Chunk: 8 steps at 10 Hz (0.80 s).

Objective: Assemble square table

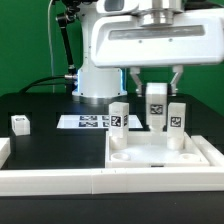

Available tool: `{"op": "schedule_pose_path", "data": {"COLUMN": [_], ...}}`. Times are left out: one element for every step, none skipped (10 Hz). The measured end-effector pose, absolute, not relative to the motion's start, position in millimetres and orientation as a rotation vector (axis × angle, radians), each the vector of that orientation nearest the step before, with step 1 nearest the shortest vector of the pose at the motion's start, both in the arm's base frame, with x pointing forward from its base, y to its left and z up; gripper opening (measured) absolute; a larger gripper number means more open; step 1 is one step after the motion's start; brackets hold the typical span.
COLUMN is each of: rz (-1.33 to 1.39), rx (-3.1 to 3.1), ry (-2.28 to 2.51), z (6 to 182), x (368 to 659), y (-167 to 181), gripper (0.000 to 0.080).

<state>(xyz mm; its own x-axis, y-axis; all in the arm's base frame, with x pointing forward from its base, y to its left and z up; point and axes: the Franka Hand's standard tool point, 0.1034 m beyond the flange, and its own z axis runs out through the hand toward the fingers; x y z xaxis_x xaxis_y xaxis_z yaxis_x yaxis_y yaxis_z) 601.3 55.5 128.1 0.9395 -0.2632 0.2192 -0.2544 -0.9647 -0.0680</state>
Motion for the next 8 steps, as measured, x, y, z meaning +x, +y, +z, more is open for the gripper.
{"op": "schedule_pose_path", "data": {"rz": [-0.352, -0.352, -0.352, -0.393, -0.395, -0.445, -0.565, -0.579], "rx": [-3.059, -3.059, -3.059, -3.055, -3.053, -3.036, -3.003, -2.992], "ry": [0.403, 0.404, 0.403, 0.4, 0.394, 0.4, 0.411, 0.41], "z": [127.4, 127.1, 126.9, 127.4, 126.4, 129.5, 133.9, 132.3], "x": [601, 601, 601, 603, 603, 607, 613, 611], "y": [54, 53, 54, 54, 59, 71, 84, 98], "gripper": [0.0291, 0.0292, 0.0292, 0.0292, 0.0292, 0.0292, 0.0292, 0.0292]}}
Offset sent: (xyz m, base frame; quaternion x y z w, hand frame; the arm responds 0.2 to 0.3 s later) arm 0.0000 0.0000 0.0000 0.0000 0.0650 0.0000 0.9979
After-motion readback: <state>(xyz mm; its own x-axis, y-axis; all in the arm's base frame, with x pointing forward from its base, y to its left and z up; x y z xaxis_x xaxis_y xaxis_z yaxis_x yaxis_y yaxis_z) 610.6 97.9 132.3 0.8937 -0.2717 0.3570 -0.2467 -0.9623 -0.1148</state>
